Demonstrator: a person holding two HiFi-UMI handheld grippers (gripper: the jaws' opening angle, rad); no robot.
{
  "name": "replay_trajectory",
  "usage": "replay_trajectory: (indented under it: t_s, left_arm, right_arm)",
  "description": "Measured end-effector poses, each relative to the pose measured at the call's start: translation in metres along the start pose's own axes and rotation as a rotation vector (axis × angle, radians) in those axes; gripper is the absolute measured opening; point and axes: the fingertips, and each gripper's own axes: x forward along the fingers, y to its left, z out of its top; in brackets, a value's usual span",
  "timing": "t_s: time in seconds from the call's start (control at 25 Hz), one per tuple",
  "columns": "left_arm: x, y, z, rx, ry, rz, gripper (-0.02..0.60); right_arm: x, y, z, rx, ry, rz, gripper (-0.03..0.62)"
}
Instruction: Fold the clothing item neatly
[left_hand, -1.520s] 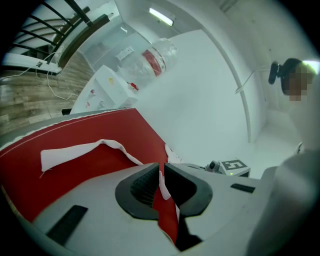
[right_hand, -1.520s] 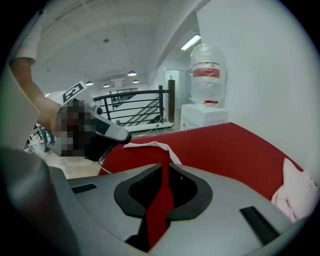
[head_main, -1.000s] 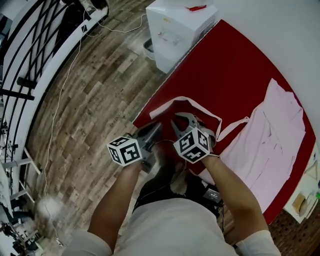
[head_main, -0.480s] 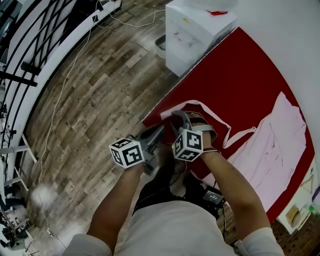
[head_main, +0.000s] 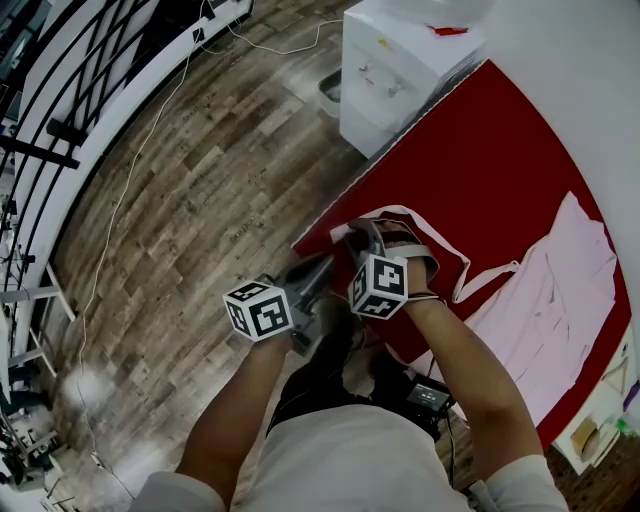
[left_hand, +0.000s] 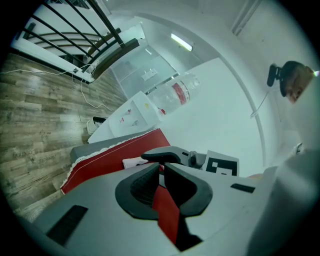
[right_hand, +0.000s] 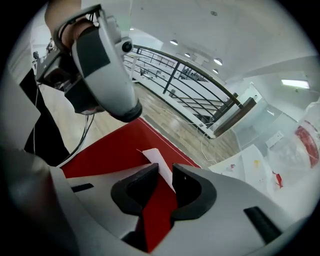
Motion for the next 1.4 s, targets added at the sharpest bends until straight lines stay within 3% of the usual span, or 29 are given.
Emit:
replay_trajectory:
  t_s: [0.12,0.28,0.44,0.64,0.72,0.92,1.08,1.24,1.4]
  left_arm:
    - [-0.001,0.001,0.0,-0.006,-0.004,-0.003,0.012]
    - [0.002,-0.001,-0.004,-0.019,-0.004,-0.011,0.012]
    - [0.004,-0.003,-0.007,-0.02,0.002,-0.015,0.012]
    - [0.003,-0.004,-0.009,-0.021,0.007,-0.021,0.012]
    - [0.004,-0.007,-0.011,-0.018,0.013,-0.029,0.012]
    - [0.017,-0.016,-0.017,0.01,0.047,-0.045,0.012]
    - [0.036,-0.027,-0.026,0.083,0.094,-0.023,0.014]
    - [0.064,-0.041,-0.041,0.144,0.161,-0.019,0.116]
    - [0.096,-0.052,-0.054,0.263,0.221,-0.007,0.172]
  right_arm:
    - [-0.007,-0.004,-0.008,-0.014,0.014,0.018,0.074]
    - [-0.004,0.001,-0.022,-0.13,0.073,0.037,0.077]
    - [0.002,0.0,-0.016,-0.196,0.081,0.006,0.077]
    - [0.011,-0.002,-0.01,-0.184,0.095,-0.004,0.047]
    - [0.007,-0.005,-0.008,-0.105,0.082,-0.006,0.024]
    - [-0.021,-0.03,-0.005,0.207,-0.007,-0.051,0.02]
    - [-0.055,-0.055,-0.005,0.422,-0.096,-0.114,0.02]
    - [-0.096,-0.073,-0.012,0.603,-0.194,-0.185,0.02]
    - [-0.133,-0.084,-0.026,0.731,-0.261,-0.244,0.02]
